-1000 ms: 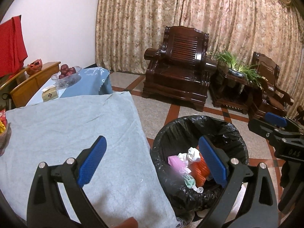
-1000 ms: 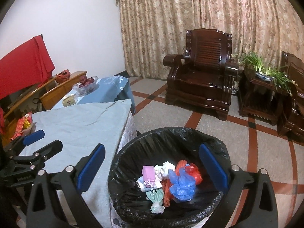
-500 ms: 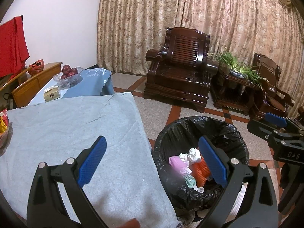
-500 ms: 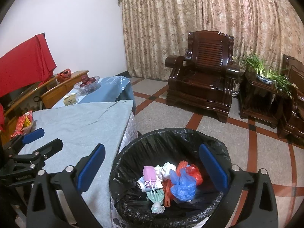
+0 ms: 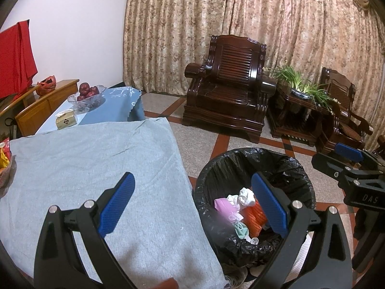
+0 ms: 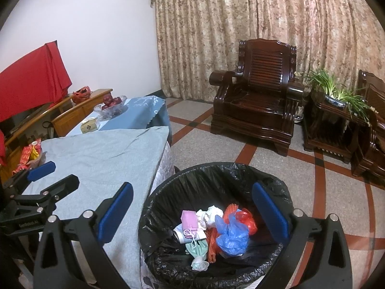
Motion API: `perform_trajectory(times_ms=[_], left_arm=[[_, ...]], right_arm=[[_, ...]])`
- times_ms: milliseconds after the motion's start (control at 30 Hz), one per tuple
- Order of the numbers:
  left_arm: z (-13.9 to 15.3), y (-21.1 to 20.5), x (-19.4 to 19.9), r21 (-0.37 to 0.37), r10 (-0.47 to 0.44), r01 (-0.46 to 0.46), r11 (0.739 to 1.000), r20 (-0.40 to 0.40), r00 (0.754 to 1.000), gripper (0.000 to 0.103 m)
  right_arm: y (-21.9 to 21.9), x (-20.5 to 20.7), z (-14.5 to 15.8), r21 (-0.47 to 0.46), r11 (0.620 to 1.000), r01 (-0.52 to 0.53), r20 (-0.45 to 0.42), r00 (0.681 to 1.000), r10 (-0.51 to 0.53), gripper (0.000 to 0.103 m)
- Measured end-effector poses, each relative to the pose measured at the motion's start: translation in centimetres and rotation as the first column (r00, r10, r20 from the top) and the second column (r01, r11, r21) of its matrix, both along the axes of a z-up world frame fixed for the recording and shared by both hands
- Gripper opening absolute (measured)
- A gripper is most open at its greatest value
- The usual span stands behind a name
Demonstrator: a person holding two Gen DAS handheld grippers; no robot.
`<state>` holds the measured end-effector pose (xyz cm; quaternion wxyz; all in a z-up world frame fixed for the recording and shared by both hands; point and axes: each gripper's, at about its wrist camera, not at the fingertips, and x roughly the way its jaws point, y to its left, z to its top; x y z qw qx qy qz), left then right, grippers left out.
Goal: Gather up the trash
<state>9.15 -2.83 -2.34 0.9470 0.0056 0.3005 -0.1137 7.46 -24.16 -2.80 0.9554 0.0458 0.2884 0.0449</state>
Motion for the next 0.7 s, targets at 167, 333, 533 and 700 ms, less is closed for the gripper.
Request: perform_trajectory(times_ms=[167,333,533,700], left_arm=[[0.02,0.08,0.05,0.001,0.001,-0.001,1.0,-0.001,1.0,0.095],[0.0,0.11,0.05,0.003,0.001,-0.001,1.0,-0.001,1.0,0.095],[0.11,0.27,0.08,0.001,0.002,-0.002,1.0,-0.001,1.0,0.095],[0.14,0.34,0.06,0.003,0.001,-0.001,1.0,0.0,1.0,0.095]], right_arm=[[-0.02,0.03,-0.02,0.0,1.0,-0.001,0.001,1.0,0.001,0.097],[0.07,-0.01,-0.05,-0.002,1.0,-0.002,0.0,1.0,0.002,0.097],[0.14,-0.01,-0.08,-0.001,1.0,-0.001,0.0,1.0,0.001,0.097],[0.16,0.01,-0.1,-0.001,1.0,-0.001,0.0,1.0,0.001,0.097]])
